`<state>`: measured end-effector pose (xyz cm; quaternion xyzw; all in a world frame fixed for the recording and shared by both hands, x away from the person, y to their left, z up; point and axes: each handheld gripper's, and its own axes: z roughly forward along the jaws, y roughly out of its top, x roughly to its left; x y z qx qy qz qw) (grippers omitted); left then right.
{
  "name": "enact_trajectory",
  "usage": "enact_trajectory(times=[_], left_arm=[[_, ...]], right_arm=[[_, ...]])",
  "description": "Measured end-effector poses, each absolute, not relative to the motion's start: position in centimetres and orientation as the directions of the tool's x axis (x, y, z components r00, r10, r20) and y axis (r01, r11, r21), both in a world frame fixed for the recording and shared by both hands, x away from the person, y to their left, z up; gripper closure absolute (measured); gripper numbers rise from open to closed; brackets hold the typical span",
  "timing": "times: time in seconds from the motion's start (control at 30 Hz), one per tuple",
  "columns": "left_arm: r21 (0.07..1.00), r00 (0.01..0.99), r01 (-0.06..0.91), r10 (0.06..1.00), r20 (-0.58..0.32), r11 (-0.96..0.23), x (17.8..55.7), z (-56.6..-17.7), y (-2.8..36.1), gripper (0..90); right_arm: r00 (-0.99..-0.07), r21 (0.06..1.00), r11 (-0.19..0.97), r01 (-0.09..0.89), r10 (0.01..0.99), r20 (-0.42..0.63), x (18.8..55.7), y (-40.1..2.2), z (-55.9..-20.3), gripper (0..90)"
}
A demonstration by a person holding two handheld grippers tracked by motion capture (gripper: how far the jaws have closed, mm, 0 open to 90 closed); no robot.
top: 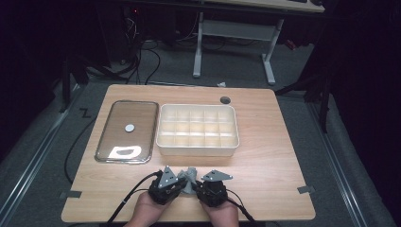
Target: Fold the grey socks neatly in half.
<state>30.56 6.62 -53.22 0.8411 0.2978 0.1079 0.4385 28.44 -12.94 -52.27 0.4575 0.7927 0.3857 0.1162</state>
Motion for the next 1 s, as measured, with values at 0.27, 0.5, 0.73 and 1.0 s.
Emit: enact_trajectory(times=[0.27,0.5,0.73,1.0], left_arm=[[0.804,0.815,0.365,0.578,-0.033,-0.469,29.6,-53.3,5.6,84.6],[0.802,0.813,0.368,0.582,-0.031,-0.471,29.7,-53.3,5.5,81.5],[0.801,0.811,0.376,0.583,-0.042,-0.465,29.7,-53.3,5.6,80.8],[0.802,0.813,0.376,0.581,-0.045,-0.465,29.7,-53.3,5.6,80.2]], right_arm=[[-0.586,0.735,0.317,0.600,0.799,0.135,27.1,-12.9,-50.8,82.3],[-0.582,0.724,0.327,0.607,0.804,0.125,27.0,-13.3,-50.7,77.8],[-0.540,0.760,0.289,0.582,0.836,0.096,26.4,-14.9,-50.0,70.4],[-0.482,0.745,0.305,0.594,0.876,0.026,27.3,-15.9,-50.1,67.1]])
